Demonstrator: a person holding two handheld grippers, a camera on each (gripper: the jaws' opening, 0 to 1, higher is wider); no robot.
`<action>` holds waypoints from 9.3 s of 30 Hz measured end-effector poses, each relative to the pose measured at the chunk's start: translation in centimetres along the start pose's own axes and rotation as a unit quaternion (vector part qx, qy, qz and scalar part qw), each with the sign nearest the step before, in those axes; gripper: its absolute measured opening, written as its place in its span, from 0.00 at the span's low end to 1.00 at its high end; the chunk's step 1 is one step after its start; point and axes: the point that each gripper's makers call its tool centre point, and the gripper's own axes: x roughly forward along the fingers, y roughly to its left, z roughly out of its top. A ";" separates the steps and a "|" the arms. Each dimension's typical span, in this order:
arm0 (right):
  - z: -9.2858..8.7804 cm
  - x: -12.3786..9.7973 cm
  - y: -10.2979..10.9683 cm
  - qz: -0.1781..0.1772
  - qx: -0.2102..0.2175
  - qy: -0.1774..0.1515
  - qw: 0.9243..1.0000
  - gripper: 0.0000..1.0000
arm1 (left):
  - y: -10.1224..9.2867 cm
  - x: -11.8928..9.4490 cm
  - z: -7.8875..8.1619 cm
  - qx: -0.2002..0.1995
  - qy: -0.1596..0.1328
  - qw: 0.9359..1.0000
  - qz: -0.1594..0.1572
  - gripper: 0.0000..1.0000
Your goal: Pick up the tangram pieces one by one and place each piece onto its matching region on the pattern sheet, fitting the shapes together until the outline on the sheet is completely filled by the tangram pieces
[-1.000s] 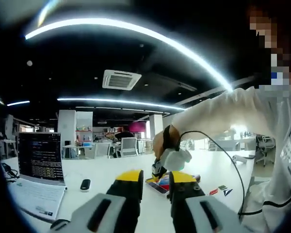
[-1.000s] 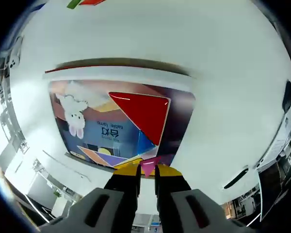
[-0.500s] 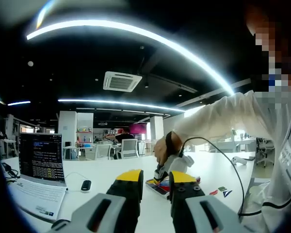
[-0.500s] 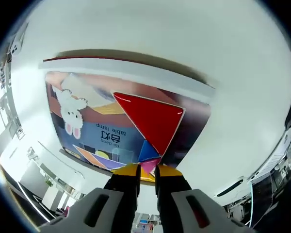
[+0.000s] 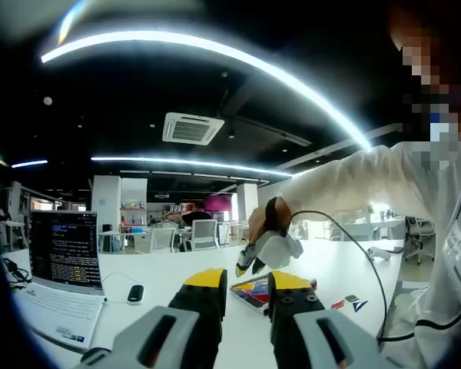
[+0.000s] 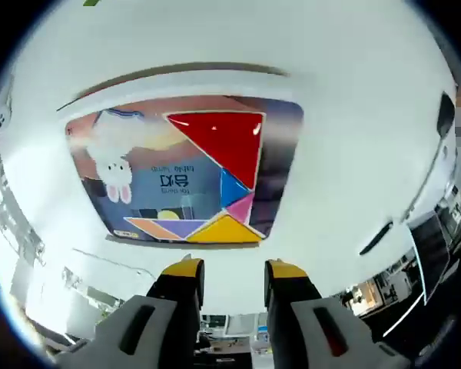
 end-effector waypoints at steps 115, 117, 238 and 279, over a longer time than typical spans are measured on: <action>1.0 4.6 5.8 0.189 0.494 -0.080 0.845 0.18 | -0.5 0.4 0.0 0.012 0.005 1.000 -0.006 0.24; 1.0 4.6 5.8 0.191 0.502 -0.079 0.840 0.18 | -0.6 0.5 0.0 0.012 0.006 1.000 -0.008 0.24; 0.4 -3.0 8.2 0.118 0.874 -0.115 0.457 0.22 | -1.9 0.7 0.4 -0.010 -0.004 0.999 -0.032 0.23; 9.0 -22.6 25.2 -0.392 0.859 -0.263 0.200 0.30 | -6.2 4.2 -0.6 -0.008 0.041 0.998 -0.043 0.22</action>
